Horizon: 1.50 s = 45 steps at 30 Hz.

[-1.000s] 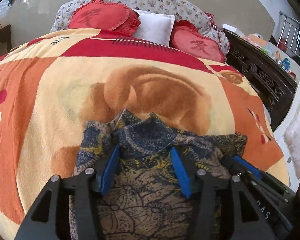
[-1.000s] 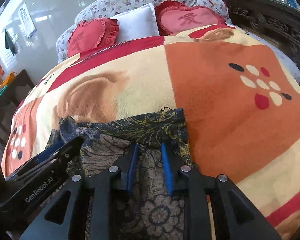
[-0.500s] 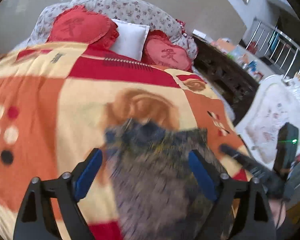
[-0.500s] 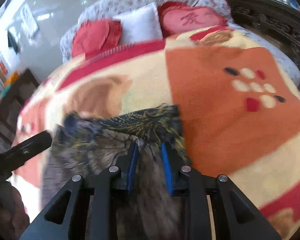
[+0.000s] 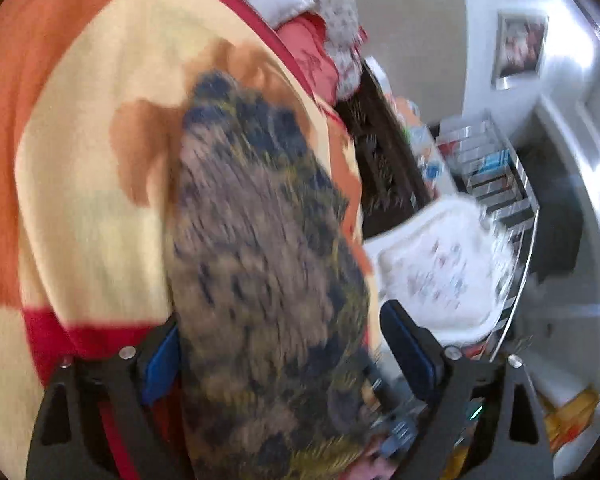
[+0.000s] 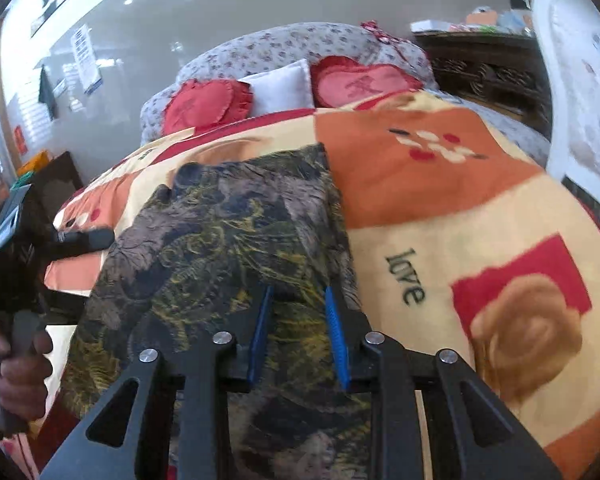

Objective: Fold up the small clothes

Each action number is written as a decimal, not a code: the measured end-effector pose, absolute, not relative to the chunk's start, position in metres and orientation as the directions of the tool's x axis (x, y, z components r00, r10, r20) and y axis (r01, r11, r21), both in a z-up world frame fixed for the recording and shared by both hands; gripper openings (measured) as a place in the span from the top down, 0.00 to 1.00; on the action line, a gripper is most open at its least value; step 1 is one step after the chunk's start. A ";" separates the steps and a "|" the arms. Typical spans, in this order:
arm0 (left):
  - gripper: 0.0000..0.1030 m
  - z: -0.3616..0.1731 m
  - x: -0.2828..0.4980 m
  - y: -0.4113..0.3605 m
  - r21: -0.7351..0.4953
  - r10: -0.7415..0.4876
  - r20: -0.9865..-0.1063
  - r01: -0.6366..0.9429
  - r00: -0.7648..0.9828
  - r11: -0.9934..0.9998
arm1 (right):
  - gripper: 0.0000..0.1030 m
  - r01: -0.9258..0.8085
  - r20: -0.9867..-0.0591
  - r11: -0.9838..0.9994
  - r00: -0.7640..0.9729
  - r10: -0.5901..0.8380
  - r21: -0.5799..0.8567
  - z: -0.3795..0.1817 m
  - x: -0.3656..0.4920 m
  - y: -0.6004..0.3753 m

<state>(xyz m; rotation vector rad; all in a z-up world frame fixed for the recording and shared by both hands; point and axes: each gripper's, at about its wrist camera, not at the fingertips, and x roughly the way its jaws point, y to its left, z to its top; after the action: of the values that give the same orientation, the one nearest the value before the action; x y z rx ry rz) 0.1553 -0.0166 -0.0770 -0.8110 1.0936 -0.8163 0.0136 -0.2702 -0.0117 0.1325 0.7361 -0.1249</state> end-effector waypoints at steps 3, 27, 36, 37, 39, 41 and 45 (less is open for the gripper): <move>0.27 -0.077 0.158 -0.020 -0.869 -0.857 -0.440 0.114 0.268 0.481 | 0.62 0.163 -0.689 0.985 0.721 -0.076 0.062 -0.016 0.016 -0.269; 0.61 -0.051 0.158 0.139 -0.476 -0.423 -0.748 0.031 0.511 0.879 | 0.58 0.161 -0.731 0.981 0.682 -0.032 0.107 0.004 0.023 -0.260; 0.33 0.018 0.134 0.109 -0.282 -0.167 -0.620 -0.019 0.766 0.959 | 0.60 -0.219 -0.684 0.975 0.715 0.146 -0.020 0.039 0.084 -0.148; 0.31 0.021 0.137 0.104 -0.268 -0.155 -0.612 -0.019 0.776 0.963 | 0.61 -0.263 -0.677 0.963 0.719 0.155 -0.058 0.038 0.092 -0.128; 0.31 0.021 0.150 0.087 -0.224 -0.127 -0.617 -0.018 0.777 0.975 | 0.70 -0.282 -0.679 0.955 0.719 0.150 -0.087 0.031 0.109 -0.103; 0.31 0.011 0.169 0.075 -0.183 -0.100 -0.644 -0.026 0.759 0.983 | 0.73 -0.273 -0.718 0.960 0.679 0.153 -0.053 0.017 0.136 -0.090; 0.30 -0.037 0.205 0.055 -0.070 -0.023 -0.773 -0.049 0.635 0.996 | 0.84 -0.223 -0.819 0.974 0.565 0.101 -0.034 -0.029 0.179 -0.085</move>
<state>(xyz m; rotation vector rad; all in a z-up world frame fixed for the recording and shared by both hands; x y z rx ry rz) 0.2049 0.0547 -0.0374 -0.0874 0.8835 0.0152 0.1786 -0.0848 -0.0294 -0.1389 0.9528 0.1912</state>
